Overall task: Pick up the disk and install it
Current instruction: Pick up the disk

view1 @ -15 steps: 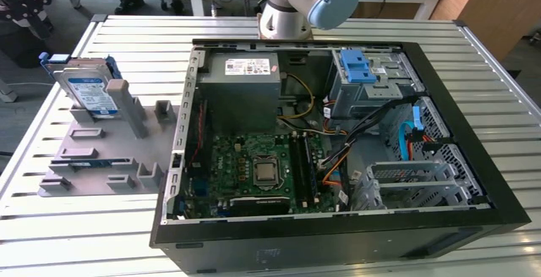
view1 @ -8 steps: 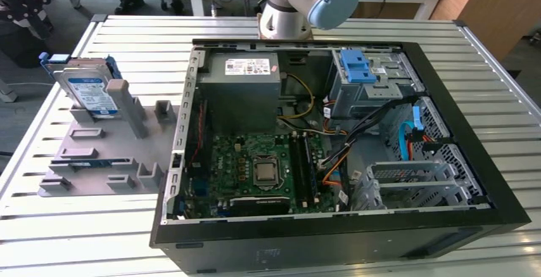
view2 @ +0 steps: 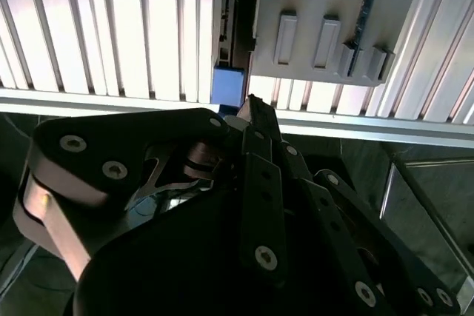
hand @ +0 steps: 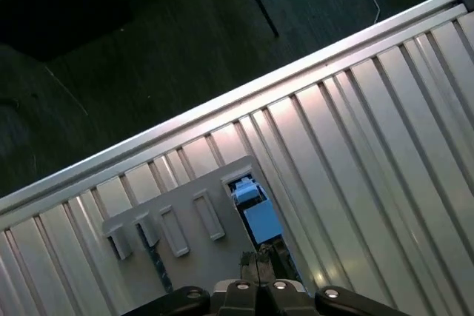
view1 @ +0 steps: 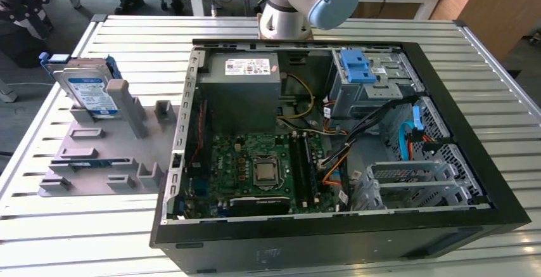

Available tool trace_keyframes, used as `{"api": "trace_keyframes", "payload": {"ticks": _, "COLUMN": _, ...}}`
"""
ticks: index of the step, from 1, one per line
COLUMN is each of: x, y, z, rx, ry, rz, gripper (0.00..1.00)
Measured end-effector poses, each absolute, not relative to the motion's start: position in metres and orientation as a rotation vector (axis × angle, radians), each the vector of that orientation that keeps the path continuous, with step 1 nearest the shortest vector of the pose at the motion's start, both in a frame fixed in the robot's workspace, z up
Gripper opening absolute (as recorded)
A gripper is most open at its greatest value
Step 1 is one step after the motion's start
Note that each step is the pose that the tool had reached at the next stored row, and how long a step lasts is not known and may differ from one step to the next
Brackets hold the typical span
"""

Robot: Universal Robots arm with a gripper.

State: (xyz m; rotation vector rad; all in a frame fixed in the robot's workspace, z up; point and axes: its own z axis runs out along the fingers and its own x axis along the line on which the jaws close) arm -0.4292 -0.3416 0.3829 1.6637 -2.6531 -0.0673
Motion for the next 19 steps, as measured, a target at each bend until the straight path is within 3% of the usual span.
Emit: {"api": "trace_keyframes", "payload": {"ticks": 19, "x": -0.4292, "y": -0.3416, "z": 0.382, "rx": 1.932, "ry": -2.467, "rz": -0.06, "gripper": 0.11}}
